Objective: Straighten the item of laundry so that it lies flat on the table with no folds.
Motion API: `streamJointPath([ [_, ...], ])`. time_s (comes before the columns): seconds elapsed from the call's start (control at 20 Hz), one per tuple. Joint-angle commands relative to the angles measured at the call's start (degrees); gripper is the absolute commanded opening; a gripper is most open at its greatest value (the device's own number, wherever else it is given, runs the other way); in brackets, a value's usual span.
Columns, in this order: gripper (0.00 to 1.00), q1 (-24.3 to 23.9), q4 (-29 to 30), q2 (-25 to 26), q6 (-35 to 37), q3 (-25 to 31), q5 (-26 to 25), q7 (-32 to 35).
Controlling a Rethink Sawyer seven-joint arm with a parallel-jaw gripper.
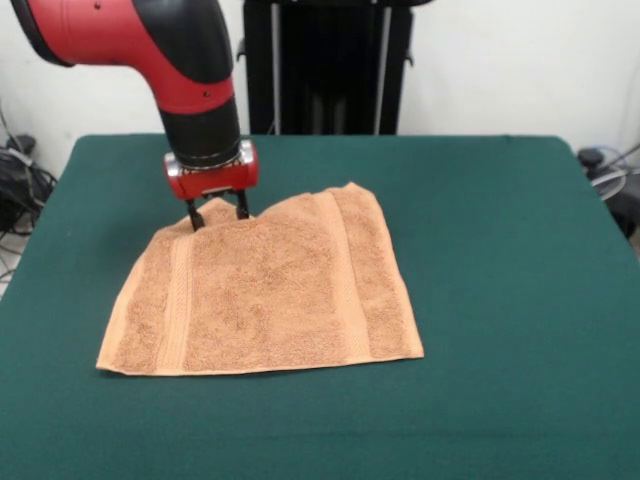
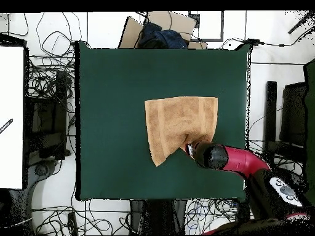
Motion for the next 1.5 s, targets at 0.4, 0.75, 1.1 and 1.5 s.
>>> streamJointPath([
  [0.4,1.00,5.45,6.50,2.36,-13.44,-6.06,-3.18,11.54],
  [0.75,1.00,5.37,4.84,5.83,-13.60,-6.02,-1.78,9.19],
  [1.1,0.00,3.54,5.31,6.20,-12.96,-4.43,-1.50,7.64],
  [1.5,0.00,4.21,5.97,4.98,-11.58,-5.35,-0.60,8.32],
])
